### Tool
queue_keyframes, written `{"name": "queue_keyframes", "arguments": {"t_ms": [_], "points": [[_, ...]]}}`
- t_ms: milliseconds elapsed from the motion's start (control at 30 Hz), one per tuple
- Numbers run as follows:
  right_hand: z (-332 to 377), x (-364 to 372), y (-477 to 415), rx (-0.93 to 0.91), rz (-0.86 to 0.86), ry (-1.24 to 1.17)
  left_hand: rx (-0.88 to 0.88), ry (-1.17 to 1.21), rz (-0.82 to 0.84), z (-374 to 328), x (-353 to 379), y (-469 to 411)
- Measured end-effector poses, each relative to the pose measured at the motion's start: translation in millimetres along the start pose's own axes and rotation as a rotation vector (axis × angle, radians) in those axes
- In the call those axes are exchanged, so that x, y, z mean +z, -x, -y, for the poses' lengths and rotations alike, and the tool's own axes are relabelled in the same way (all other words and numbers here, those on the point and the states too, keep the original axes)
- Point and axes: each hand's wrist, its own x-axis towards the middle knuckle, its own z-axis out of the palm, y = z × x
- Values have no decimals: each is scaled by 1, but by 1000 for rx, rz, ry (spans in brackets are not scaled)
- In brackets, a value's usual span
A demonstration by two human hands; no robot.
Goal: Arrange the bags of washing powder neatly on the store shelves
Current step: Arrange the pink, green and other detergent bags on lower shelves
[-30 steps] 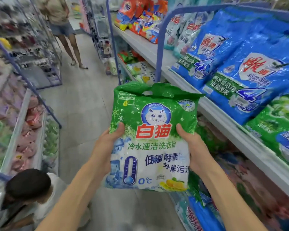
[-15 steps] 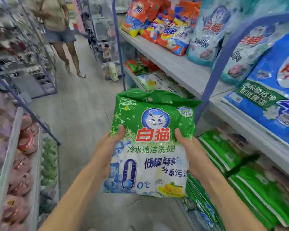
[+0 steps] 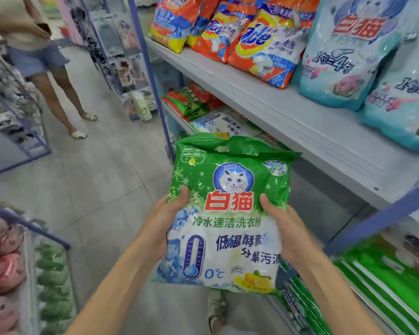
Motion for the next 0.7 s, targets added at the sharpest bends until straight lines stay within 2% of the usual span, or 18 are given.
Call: {"name": "queue_keyframes", "arguments": {"t_ms": [233, 533, 700], "points": [[22, 43, -88, 20, -64, -49, -71, -45, -49, -52, -32, -105], [24, 87, -168, -17, -342, -136, -155, -168, 131, -104, -64, -226], [15, 133, -199, -63, -530, -207, -265, -195, 228, -124, -94, -298]]}}
